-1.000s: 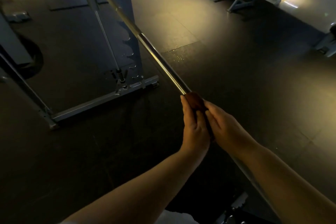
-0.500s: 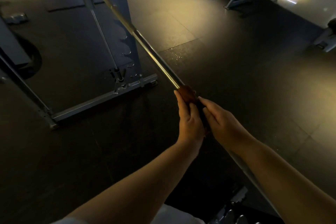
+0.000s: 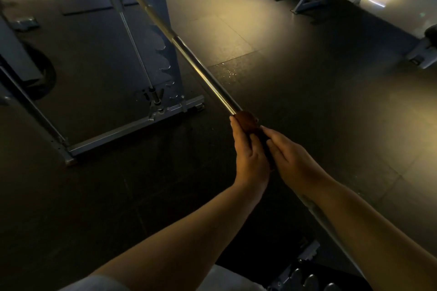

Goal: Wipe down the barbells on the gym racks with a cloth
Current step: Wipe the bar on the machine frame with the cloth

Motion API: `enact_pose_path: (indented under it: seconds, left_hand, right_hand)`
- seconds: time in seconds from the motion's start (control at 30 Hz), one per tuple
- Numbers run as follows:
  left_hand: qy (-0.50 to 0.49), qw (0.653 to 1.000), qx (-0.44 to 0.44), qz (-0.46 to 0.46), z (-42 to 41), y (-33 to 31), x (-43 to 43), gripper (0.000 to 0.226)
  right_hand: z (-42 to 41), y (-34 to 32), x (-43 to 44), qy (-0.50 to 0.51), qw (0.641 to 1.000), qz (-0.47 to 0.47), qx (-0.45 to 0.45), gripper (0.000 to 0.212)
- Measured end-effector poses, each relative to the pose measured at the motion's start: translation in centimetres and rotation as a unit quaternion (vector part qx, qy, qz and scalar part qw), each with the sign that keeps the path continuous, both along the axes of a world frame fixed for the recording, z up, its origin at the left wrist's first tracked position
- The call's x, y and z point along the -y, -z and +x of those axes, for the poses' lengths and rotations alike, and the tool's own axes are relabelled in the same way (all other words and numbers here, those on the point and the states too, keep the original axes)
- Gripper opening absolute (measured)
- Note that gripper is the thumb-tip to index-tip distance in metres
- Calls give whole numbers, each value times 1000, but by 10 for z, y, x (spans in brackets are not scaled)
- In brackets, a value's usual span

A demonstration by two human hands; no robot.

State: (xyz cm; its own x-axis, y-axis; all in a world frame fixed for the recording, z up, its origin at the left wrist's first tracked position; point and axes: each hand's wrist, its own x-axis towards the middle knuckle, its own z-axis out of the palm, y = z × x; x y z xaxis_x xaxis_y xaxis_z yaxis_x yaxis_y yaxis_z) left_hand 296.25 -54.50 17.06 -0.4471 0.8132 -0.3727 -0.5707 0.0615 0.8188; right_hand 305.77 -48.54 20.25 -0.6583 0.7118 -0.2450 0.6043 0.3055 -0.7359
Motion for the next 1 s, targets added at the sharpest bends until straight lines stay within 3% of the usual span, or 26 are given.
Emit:
enact_pose_path:
  seconds: [0.17,0.5,0.7,1.0]
  left_hand:
    - [39,999,-15,5,6,6,9,61]
    - [-24,999,6,-28,-4,-8,-5,59]
    - [0,1000,20,-9,34,2,14,59]
    - [-11,1000,9,-2,18,-11,9,58]
  right_hand:
    - [2,-2,4,3,1000,-10,-10,45]
    - [28,2,12,-13,999,27,22,50]
    - [36,4,13,-14,1000,3,5,48]
    - [36,5,15,-8,1000,17,-5,48]
